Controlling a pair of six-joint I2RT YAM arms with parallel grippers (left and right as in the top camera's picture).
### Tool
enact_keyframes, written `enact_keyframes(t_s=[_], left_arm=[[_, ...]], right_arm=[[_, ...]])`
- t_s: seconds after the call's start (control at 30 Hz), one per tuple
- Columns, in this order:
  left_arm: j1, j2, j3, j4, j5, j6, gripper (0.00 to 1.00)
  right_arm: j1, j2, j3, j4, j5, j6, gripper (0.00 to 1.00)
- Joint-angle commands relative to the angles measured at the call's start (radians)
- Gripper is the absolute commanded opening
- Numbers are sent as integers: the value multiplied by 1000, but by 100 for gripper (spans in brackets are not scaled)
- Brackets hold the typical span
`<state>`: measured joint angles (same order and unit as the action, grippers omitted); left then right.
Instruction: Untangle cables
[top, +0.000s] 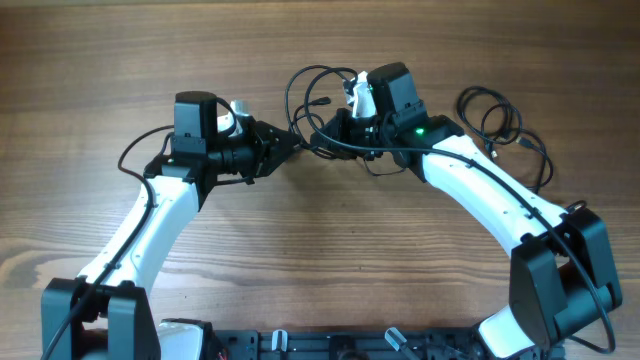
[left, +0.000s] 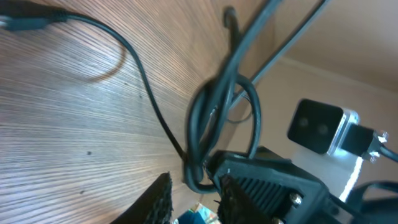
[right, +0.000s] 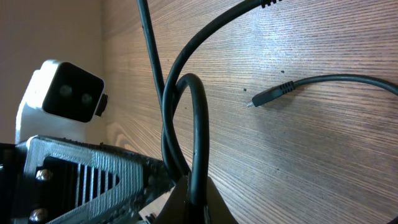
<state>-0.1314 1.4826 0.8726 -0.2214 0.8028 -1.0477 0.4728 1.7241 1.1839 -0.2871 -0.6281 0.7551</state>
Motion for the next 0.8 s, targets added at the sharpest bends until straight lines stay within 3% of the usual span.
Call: enact_keyframes(t_s=[0.0,0.37,0.5,0.77], left_arm=[[-13,-24,8,-57,-153,23,28],[-63,-22,8,8,-214,11,26],[-63,-23,8,35,-129,-19,8],[-63,-22,8,53,-172,-18,25]], right_arm=[[6,-8,1,6,-16,-23,4],[6,-8,1,5,-16,-23,4],[6,-8,1,5,-16,-23,4],[6,-8,1,2,-16,-23,4]])
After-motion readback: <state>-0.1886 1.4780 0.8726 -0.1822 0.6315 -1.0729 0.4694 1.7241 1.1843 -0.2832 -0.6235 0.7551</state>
